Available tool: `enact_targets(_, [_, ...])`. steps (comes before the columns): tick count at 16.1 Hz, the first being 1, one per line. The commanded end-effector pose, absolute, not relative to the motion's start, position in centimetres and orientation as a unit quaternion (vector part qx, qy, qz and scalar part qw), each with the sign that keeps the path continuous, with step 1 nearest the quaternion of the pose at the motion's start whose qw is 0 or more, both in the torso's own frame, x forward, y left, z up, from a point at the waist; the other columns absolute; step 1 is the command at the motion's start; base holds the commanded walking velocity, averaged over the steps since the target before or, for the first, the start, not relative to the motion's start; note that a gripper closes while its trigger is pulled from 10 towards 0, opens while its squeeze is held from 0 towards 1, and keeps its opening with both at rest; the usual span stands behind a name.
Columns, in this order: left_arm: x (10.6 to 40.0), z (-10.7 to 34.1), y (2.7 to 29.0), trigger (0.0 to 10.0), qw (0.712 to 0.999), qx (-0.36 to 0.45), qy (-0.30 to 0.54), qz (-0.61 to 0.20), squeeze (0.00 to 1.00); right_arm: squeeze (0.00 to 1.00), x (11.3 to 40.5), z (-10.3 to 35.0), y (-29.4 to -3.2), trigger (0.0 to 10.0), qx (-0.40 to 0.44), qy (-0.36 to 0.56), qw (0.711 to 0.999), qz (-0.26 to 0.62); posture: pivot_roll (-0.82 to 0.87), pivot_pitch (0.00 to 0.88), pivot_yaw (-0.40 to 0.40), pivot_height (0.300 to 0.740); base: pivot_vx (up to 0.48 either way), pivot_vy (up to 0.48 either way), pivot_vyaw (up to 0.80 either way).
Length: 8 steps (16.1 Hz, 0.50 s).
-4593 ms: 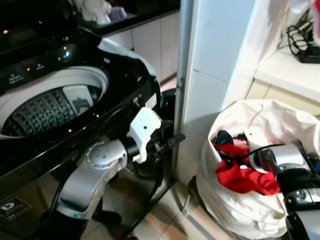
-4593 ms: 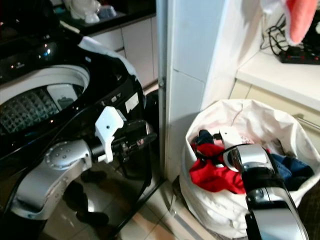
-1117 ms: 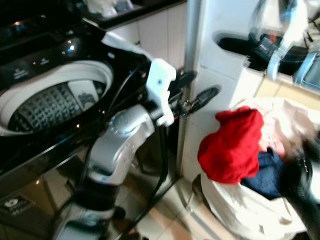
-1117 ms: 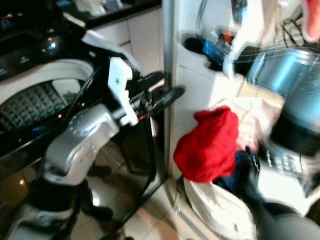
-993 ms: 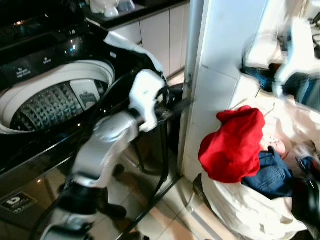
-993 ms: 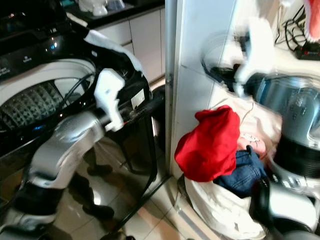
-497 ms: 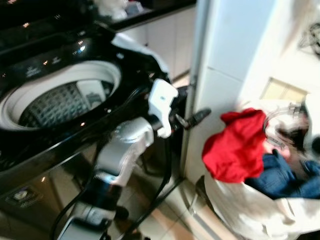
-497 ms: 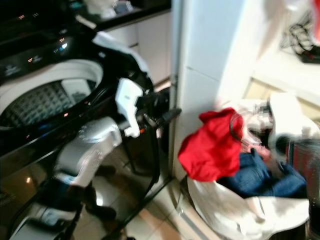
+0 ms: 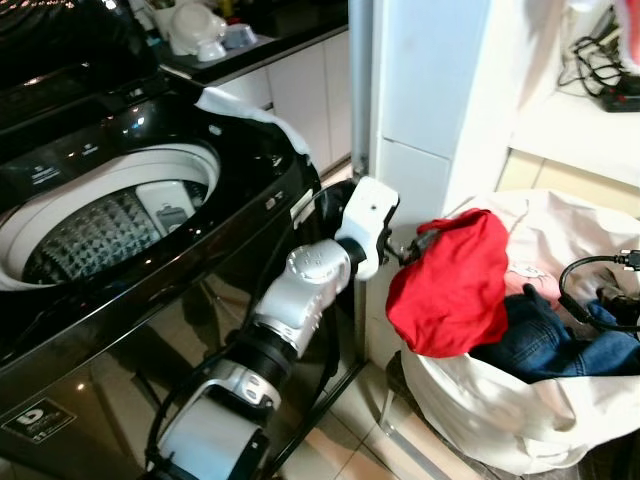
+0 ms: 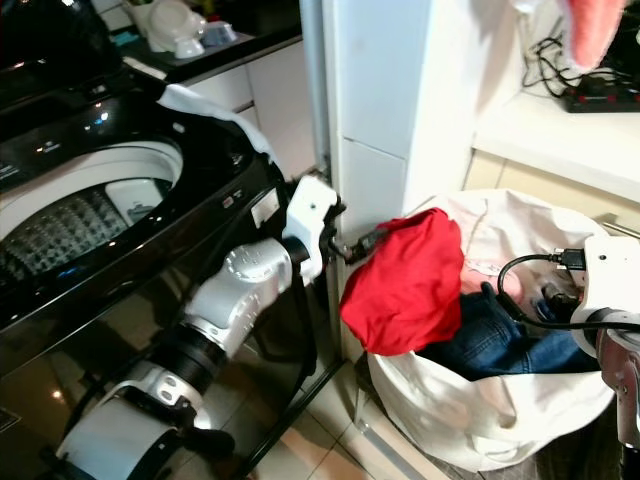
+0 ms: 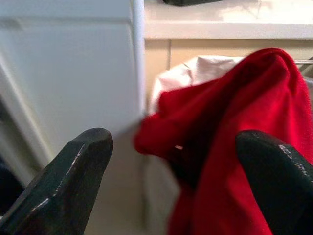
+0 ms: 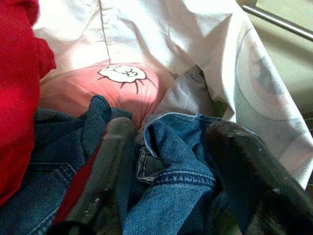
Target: Clothes washing
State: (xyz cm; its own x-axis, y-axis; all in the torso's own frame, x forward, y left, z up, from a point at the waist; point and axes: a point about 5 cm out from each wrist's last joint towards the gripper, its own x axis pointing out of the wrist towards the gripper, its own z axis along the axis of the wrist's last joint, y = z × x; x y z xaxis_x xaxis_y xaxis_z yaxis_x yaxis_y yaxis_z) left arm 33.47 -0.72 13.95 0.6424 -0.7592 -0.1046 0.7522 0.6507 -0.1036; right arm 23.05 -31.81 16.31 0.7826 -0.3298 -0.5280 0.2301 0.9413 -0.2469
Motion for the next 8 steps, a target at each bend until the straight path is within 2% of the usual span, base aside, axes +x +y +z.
enact_targets(1, [33.8, 14.4, -0.9, 10.0, 0.902, -0.059, 0.075, -0.420, 1.00, 1.00, 23.2, 16.4, -30.7, 10.0, -0.085, 0.290, 0.945, -0.126, -0.19, 0.000, 0.116, 0.740, 0.000, 0.000, 0.00])
enact_targets(3, [33.7, 13.7, -1.6, 10.0, 0.895, -0.085, 0.092, -0.428, 1.00, 1.00, 23.2, 16.1, -30.1, 10.0, -0.086, 0.288, 0.947, -0.113, -0.20, 0.000, 0.121, 0.740, 0.000, 0.000, 0.00])
enact_targets(5, [33.7, 13.9, -2.2, 10.0, 0.878, -0.177, 0.108, -0.431, 1.00, 1.00, 23.2, 16.1, -29.5, 10.0, -0.089, 0.289, 0.948, -0.101, -0.21, 0.000, 0.127, 0.740, 0.000, 0.000, 0.00])
enact_targets(7, [33.7, 14.0, -2.4, 10.0, 0.868, -0.212, 0.113, -0.435, 1.00, 1.00, 23.1, 16.0, -29.3, 10.0, -0.091, 0.289, 0.948, -0.100, -0.21, 0.000, 0.126, 0.740, 0.000, 0.000, 0.00])
enact_targets(8, [33.6, 13.9, -2.5, 10.0, 0.865, -0.204, 0.114, -0.443, 1.00, 1.00, 23.0, 15.9, -29.2, 10.0, -0.092, 0.291, 0.947, -0.099, -0.21, 0.000, 0.125, 0.740, 0.000, 0.000, 0.00])
